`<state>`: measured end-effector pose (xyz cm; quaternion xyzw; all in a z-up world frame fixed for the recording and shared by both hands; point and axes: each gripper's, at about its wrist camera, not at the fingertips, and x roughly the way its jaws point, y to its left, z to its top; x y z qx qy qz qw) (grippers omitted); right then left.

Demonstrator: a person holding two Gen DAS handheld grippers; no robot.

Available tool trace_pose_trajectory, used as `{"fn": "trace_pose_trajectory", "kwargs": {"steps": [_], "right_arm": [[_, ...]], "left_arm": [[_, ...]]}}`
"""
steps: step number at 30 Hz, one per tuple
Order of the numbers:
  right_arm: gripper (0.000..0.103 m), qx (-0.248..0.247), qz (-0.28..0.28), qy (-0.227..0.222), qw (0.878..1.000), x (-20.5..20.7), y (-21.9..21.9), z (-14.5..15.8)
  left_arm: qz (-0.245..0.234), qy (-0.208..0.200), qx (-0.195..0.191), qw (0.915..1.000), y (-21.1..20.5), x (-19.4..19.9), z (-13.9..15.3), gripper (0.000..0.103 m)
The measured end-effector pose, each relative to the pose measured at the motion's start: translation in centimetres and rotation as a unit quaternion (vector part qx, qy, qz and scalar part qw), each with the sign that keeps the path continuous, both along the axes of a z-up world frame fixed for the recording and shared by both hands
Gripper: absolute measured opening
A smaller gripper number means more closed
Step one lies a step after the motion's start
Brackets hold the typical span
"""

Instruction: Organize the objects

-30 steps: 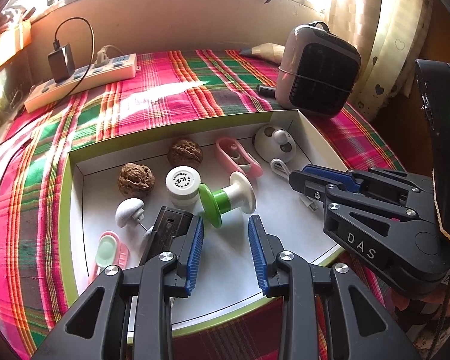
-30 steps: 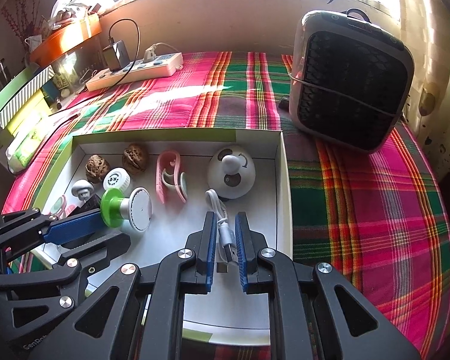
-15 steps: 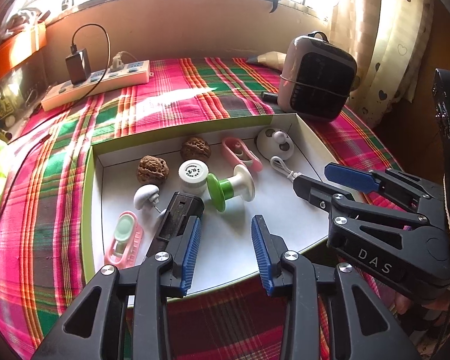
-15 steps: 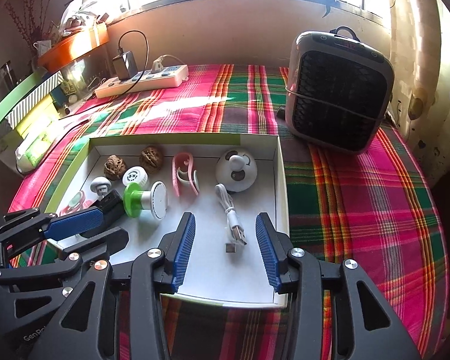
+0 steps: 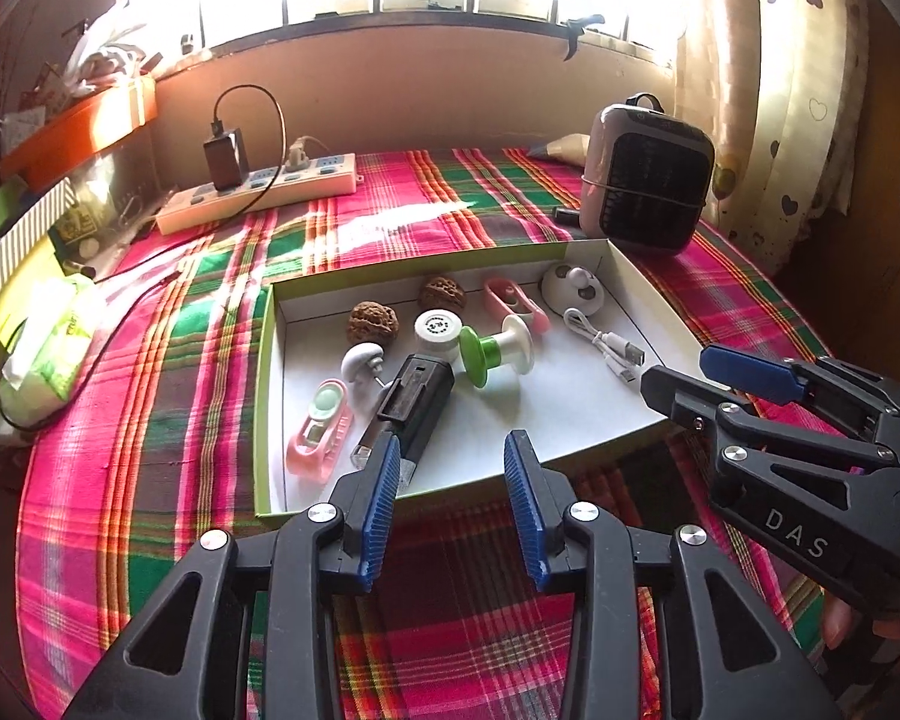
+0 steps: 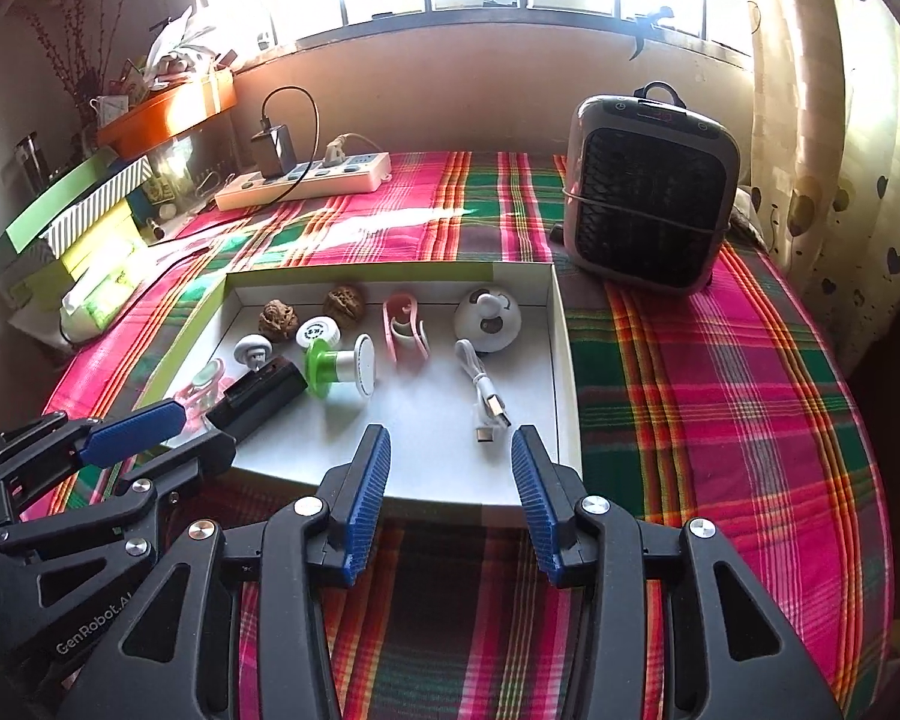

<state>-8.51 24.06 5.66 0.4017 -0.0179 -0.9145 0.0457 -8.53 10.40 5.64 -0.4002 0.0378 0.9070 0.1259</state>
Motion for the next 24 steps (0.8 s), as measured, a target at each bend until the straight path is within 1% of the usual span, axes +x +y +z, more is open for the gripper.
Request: {"fn": "trace_pose_trajectory", "kwargs": {"steps": [2, 4, 7, 10, 24], "right_arm": [[0.044, -0.001, 0.0, 0.003, 1.0, 0.6, -0.1, 0.0], [0.044, -0.002, -0.003, 0.003, 1.0, 1.2, -0.1, -0.1], [0.044, -0.007, -0.009, 0.004, 1.0, 2.2, 0.1, -0.2], [0.044, -0.01, -0.01, 0.001, 1.0, 3.1, 0.1, -0.4], [0.044, 0.014, -0.011, -0.02, 1.0, 7.2, -0.4, -3.2]], "left_arm": [[0.006, 0.003, 0.002, 1.0, -0.2, 0.6, 0.1, 0.035], [0.01, 0.012, -0.006, 0.9999, -0.2, 1.3, 0.2, 0.035], [0.008, 0.014, -0.002, 0.9999, -0.3, 2.3, 0.1, 0.035], [0.02, 0.015, -0.005, 0.9997, -0.5, 3.2, -0.1, 0.035], [0.031, -0.009, -0.017, 0.9993, -1.1, 6.9, -3.3, 0.035]]}}
